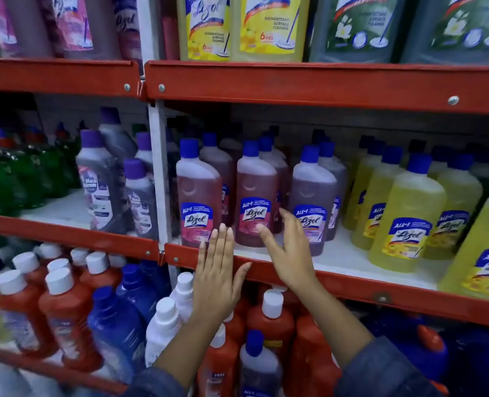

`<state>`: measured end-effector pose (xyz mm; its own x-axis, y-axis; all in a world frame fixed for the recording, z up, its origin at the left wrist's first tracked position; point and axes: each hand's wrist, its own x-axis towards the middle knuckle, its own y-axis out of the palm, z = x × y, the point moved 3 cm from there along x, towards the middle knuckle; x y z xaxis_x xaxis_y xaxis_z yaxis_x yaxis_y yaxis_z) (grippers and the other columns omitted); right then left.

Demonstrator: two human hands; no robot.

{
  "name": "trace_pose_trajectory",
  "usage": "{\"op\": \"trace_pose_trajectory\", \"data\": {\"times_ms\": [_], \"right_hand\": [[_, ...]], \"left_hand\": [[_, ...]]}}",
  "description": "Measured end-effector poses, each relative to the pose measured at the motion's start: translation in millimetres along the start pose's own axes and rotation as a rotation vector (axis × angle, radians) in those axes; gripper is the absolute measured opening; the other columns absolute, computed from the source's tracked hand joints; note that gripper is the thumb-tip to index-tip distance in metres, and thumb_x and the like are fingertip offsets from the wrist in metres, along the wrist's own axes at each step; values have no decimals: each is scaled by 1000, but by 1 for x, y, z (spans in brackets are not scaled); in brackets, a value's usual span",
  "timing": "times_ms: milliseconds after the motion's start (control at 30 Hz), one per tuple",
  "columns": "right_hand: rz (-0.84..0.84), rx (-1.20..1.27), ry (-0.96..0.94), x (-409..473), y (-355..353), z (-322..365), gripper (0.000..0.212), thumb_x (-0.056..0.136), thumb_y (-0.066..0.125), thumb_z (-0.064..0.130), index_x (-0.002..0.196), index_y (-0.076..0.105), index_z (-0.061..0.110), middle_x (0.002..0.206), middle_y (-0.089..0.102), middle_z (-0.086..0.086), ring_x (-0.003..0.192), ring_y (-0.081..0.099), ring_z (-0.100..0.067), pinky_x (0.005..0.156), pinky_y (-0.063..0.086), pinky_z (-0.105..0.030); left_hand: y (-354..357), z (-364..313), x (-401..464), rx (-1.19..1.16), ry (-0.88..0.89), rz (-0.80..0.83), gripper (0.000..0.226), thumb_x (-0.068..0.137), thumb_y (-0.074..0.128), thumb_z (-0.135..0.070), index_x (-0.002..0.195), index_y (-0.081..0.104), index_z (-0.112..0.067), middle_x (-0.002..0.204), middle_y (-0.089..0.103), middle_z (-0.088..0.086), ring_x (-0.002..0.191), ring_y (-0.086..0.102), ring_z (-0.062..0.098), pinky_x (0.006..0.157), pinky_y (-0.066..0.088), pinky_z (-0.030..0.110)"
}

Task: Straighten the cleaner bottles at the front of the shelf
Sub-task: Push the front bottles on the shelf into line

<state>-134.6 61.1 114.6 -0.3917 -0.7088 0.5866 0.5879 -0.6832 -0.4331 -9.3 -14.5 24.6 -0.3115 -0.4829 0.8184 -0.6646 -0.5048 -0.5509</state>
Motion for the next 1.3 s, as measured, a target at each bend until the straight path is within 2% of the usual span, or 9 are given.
{"op": "trace_pose_trajectory", "data": {"times_ms": [67,133,267,433,633,767,833,1067,1300], "right_hand": [[4,154,98,10,5,1,63,89,61,39,142,38,14,127,48,8,115,40,-1,96,33,-17],[18,288,180,19,13,0,59,87,64,36,139,42,19,119,53,15,108,51,1,94,40,-19],[1,526,400,33,32,-8,56,85,68,32,135,45,21,121,64,-2,107,63,-15,88,54,-32],[-35,524,454,40,44,-16,58,83,71,25,134,45,16,122,64,-9,107,62,-22,88,53,-36],[0,538,506,42,42,-20,65,79,75,23,135,42,17,119,61,-6,107,60,-22,89,51,-37],[34,477,488,40,38,-21,62,81,74,22,135,43,16,124,62,-8,111,61,-25,92,54,-42],[54,468,479,37,36,-21,58,81,74,22,131,46,16,124,64,-10,111,62,-26,89,55,-39],[118,452,449,22,24,-16,54,80,74,22,127,49,19,117,66,-5,106,65,-20,84,57,-36],[195,422,423,11,12,-12,50,79,75,24,122,51,20,115,68,-4,103,67,-16,89,57,-40]], "left_hand": [[0,4,-1,1,-34,19,66,100,25,-49,151,14,-9,161,14,8,149,8,18,121,10,40],[6,7,-6,40,-23,37,66,100,23,-50,151,11,-10,163,2,2,150,7,18,122,7,39],[10,11,-5,61,-6,48,66,100,21,-50,152,4,-14,163,-10,-2,150,-2,15,122,-2,35],[12,12,-6,63,-27,63,66,100,18,-51,152,0,-15,162,-13,-2,149,-5,15,121,-4,34],[12,10,-5,51,-26,71,67,100,19,-51,152,2,-12,162,-11,-1,150,-3,15,121,-2,34],[13,11,-6,55,-30,94,67,100,19,-51,152,2,-12,163,-10,0,150,-1,17,122,-1,35],[12,11,-6,53,-29,102,67,100,19,-51,152,3,-12,163,-9,0,150,0,17,122,-1,35],[10,9,-6,45,-38,110,68,100,21,-51,152,4,-11,163,-10,0,150,-1,17,122,-1,35],[10,9,-5,50,-51,122,67,100,20,-51,151,11,-8,163,-10,0,150,-1,17,122,-2,35]]}}
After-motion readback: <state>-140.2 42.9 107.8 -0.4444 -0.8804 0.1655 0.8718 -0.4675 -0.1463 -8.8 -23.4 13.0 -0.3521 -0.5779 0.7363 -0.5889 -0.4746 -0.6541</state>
